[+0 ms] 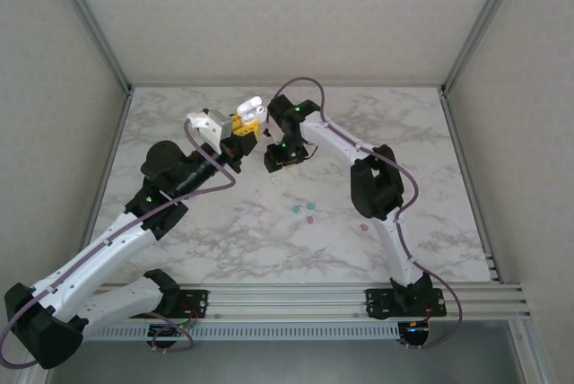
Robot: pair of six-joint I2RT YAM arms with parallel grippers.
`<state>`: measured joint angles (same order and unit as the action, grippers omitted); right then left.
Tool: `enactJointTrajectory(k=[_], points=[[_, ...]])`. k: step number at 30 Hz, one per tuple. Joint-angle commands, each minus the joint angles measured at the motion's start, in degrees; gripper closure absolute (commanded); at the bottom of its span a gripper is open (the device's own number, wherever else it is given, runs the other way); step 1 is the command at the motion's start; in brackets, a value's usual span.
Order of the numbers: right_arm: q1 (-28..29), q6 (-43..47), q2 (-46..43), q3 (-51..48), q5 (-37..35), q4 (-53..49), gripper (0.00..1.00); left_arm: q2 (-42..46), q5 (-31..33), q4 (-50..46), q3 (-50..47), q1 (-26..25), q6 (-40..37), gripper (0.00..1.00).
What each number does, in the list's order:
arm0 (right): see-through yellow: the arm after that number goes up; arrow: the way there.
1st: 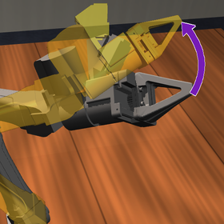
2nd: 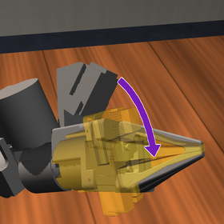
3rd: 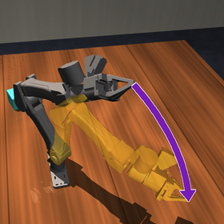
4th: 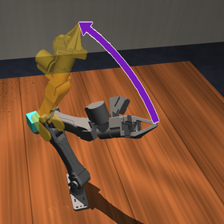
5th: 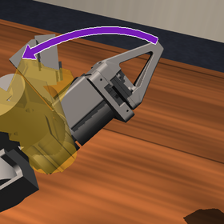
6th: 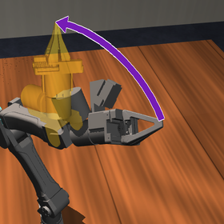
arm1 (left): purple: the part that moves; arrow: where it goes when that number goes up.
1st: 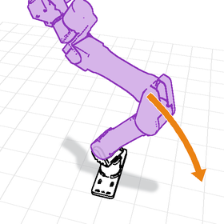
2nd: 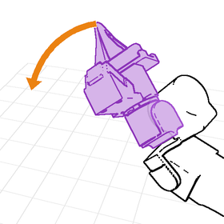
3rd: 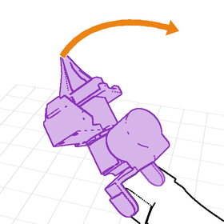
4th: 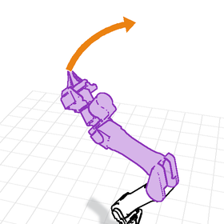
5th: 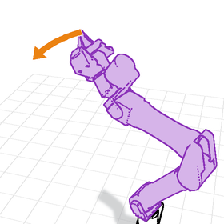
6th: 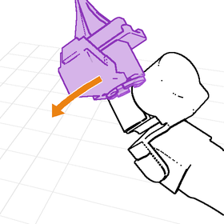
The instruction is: Insert the wireless bluetooth earbuds into the charging case
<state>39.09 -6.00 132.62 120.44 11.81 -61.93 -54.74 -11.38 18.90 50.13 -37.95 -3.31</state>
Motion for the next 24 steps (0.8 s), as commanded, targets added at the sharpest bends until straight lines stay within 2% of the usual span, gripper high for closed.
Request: enactJointTrajectory(k=[1, 10, 24], points=[[0.5, 2.7, 3.6, 4.7, -1.6, -3.6, 0.50, 1.7, 1.2, -0.6, 0.6, -0.4, -1.2, 0.87], [1.1, 4.5, 12.0, 14.1, -1.5, -7.3, 0.52, 1.5, 0.8, -1.4, 1.0, -0.4, -1.8, 0.87], [3.2, 6.5, 16.0, 16.8, -4.7, -9.2, 0.52, 1.2, 1.0, -1.4, 0.9, -0.4, -2.1, 0.87]])
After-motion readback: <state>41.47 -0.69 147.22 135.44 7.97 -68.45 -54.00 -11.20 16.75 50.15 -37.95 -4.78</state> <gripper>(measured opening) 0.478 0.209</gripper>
